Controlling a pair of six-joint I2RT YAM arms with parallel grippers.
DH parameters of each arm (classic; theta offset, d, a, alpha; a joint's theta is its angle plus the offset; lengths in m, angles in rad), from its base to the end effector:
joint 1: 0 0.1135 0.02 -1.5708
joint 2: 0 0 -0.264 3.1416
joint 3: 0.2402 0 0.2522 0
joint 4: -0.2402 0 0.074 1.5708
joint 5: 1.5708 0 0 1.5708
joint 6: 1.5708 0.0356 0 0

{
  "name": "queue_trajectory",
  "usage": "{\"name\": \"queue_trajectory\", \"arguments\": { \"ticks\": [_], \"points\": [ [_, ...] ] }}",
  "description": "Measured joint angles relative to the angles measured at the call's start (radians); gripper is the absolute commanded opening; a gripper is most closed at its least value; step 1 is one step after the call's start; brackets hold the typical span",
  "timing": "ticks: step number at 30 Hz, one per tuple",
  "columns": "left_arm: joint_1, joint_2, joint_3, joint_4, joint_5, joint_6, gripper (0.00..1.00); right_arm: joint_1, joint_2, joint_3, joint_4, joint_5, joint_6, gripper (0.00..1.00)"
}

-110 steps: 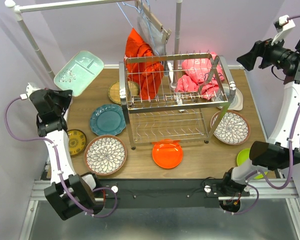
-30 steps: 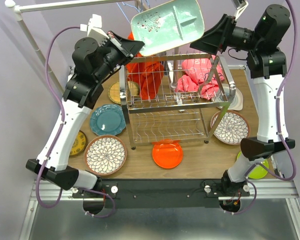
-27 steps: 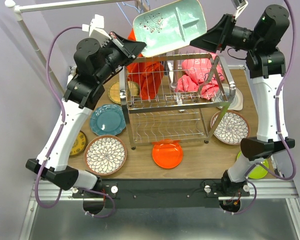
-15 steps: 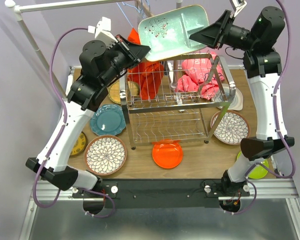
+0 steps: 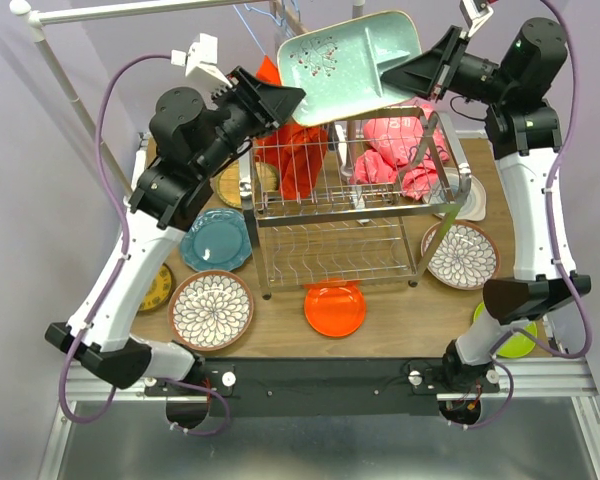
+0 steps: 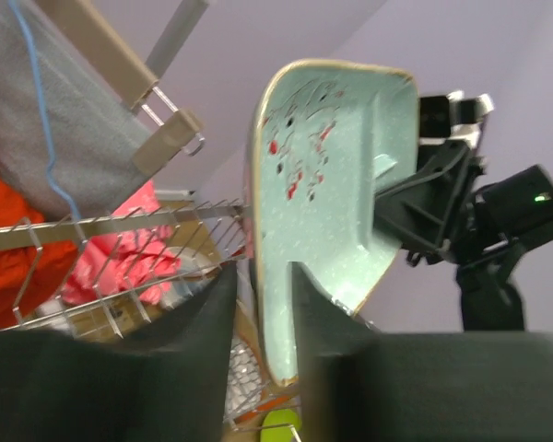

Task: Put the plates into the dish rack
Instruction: Pass the plate from the left arm to the right, then pass the plate from the right arm to the left

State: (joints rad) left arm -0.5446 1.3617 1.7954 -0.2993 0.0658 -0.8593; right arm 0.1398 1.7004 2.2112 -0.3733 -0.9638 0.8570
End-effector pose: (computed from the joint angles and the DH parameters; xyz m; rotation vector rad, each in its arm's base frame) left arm 0.2304 -0.1423 0.5438 -0.1852 1.5397 -1.1840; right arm 0.3246 0.0752 0.5603 -0.3052 1.6573 1.4565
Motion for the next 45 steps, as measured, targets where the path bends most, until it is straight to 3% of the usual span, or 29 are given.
{"name": "queue_trajectory", "arguments": {
  "ticks": [3, 6, 12, 24, 27, 33, 35, 36, 38, 41, 42, 44, 45],
  "points": [
    [0.004, -0.031, -0.028, 0.060, 0.053, 0.013, 0.67, -0.023, -0.013, -0.027, 0.035, -0.043, 0.035, 0.01],
    [0.009, -0.077, -0.047, 0.092, 0.102, 0.026, 0.70, -0.042, -0.021, -0.053, 0.078, -0.079, 0.064, 0.01],
    [0.018, -0.124, -0.035, 0.104, 0.203, 0.066, 0.70, -0.056, -0.052, -0.135, 0.216, -0.156, 0.147, 0.01],
    [0.020, 0.000, 0.062, 0.020, 0.326, 0.111, 0.70, -0.040, -0.116, -0.230, 0.459, -0.274, 0.224, 0.01],
    [0.019, 0.000, 0.082, 0.021, 0.354, 0.112, 0.66, -0.031, -0.125, -0.246, 0.489, -0.291, 0.234, 0.01],
    [0.018, 0.000, 0.092, 0.022, 0.400, 0.111, 0.42, 0.006, -0.124, -0.271, 0.514, -0.317, 0.237, 0.01],
    [0.013, 0.000, 0.091, 0.022, 0.409, 0.111, 0.27, 0.010, -0.122, -0.272, 0.515, -0.321, 0.229, 0.01],
    [0.010, 0.000, 0.091, 0.023, 0.418, 0.106, 0.06, 0.010, -0.122, -0.272, 0.515, -0.322, 0.223, 0.01],
    [0.008, 0.000, 0.090, 0.013, 0.409, 0.125, 0.00, 0.010, -0.120, -0.271, 0.521, -0.323, 0.209, 0.01],
    [0.015, 0.002, 0.087, -0.027, 0.362, 0.188, 0.00, 0.012, -0.120, -0.270, 0.512, -0.312, 0.200, 0.15],
    [0.014, 0.002, 0.089, -0.034, 0.357, 0.190, 0.00, 0.014, -0.112, -0.270, 0.510, -0.311, 0.198, 0.27],
    [0.011, -0.005, 0.095, -0.067, 0.334, 0.206, 0.00, 0.017, -0.103, -0.270, 0.510, -0.316, 0.195, 0.39],
    [0.012, -0.007, 0.095, -0.074, 0.332, 0.212, 0.00, 0.020, -0.102, -0.270, 0.509, -0.316, 0.193, 0.51]
  ]
}}
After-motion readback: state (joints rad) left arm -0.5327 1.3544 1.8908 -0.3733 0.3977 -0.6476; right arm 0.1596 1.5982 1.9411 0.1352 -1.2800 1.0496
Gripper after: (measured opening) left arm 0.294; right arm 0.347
